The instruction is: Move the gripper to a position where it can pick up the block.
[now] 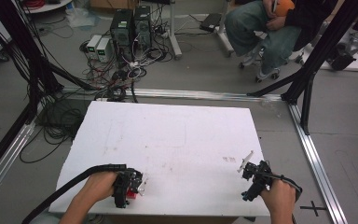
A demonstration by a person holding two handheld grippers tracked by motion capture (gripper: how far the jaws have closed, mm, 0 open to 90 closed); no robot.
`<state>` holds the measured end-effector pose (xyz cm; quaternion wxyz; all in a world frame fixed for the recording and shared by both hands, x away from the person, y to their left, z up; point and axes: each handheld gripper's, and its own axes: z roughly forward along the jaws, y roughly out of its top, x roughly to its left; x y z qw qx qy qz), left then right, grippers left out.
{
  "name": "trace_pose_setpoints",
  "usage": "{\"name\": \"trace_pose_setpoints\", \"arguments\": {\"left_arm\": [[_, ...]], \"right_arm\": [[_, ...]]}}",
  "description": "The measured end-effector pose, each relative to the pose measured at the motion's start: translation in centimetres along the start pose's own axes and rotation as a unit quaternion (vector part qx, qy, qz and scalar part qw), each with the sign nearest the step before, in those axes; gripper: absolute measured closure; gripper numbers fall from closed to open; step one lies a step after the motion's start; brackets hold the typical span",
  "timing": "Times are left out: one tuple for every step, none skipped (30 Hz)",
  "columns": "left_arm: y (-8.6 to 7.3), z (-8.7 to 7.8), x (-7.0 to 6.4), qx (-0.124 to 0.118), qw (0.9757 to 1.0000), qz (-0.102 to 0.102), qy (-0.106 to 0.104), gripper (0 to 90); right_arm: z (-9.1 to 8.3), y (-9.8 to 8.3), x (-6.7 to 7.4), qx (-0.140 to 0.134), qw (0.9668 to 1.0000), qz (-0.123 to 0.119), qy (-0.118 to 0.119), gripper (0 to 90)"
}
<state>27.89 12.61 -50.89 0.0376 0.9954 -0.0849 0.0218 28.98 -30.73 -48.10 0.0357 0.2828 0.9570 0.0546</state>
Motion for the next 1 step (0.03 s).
{"name": "trace_pose_setpoints", "arguments": {"left_arm": [[0.0, 0.0, 0.0, 0.0, 1.0, 0.0, 0.0, 21.7]], "right_arm": [[0.0, 0.0, 0.0, 0.0, 1.0, 0.0, 0.0, 2.3]]}}
